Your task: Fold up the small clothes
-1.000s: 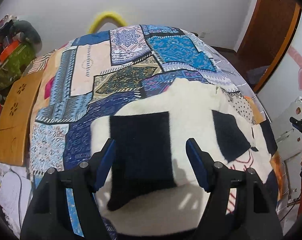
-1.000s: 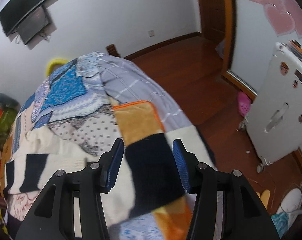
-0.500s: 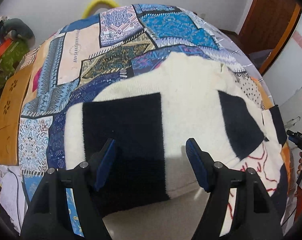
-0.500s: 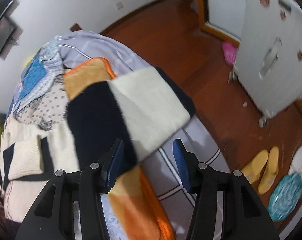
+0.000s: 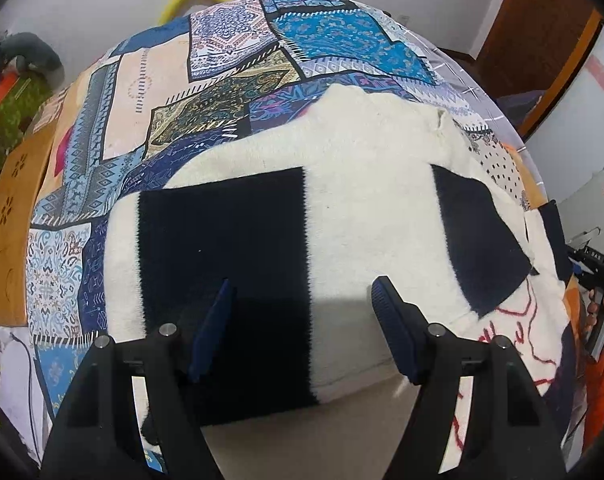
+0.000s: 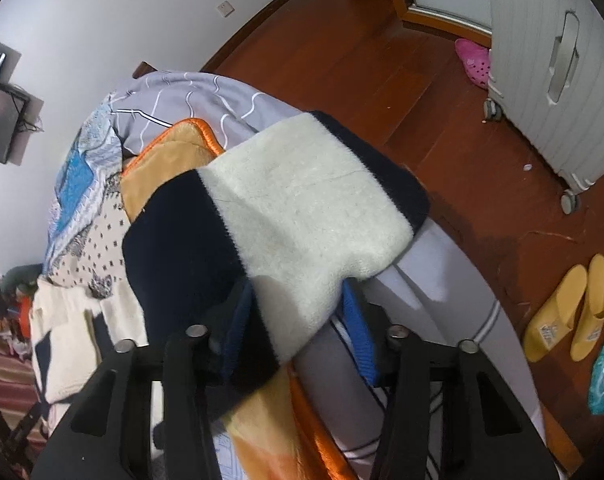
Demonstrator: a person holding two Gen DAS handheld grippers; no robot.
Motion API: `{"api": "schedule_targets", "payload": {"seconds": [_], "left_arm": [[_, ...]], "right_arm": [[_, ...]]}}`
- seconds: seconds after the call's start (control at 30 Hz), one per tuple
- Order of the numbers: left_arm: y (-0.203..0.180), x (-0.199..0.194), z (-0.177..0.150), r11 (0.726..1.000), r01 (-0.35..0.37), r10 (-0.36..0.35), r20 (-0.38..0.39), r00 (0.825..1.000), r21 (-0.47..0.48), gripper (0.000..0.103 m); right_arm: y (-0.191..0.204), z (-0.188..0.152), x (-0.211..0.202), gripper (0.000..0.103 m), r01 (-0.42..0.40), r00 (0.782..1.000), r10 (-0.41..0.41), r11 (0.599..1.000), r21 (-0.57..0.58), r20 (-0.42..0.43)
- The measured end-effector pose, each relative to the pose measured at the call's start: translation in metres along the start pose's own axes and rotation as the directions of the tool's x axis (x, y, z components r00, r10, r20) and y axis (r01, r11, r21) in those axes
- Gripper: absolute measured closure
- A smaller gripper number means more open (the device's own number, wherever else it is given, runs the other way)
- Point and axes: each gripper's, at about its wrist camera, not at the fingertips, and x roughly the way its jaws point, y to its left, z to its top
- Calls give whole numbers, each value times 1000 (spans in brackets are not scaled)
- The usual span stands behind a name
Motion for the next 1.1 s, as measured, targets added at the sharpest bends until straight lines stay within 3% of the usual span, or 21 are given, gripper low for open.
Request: {"api": "schedule_targets", "payload": {"seconds": [0.1,0.27,0.53,0.8,0.97,1.1], "left_arm": [[-2,-1,-1,1000,-5,5,9,1000,15,32],[0,-5,-2,1000,-5,5,22,1000,14,32],[14,-14,-3,1000,6,-5,39,999,-25,32],[20,-26,-7,999,15,-13,65,998,-35,32],[23,-34,-10,999,21,-18,81,997,-35,32],[26,-40,-14,999,23,-19,94,995,-36,32]], "right_arm": [[7,0,-1,85,-1,1000,2,1000,-24,14],[21,0,-5,96,63,997,-59,993,-98,45],[51,6,-44,96,95,985,-65,977,-191,160],[121,2,-87,96,49,967,42,937,-347,250],[177,-15,-106,96,22,954,126,875,-483,272],[221,-34,-113,97,-36,947,212,818,-573,243]]}}
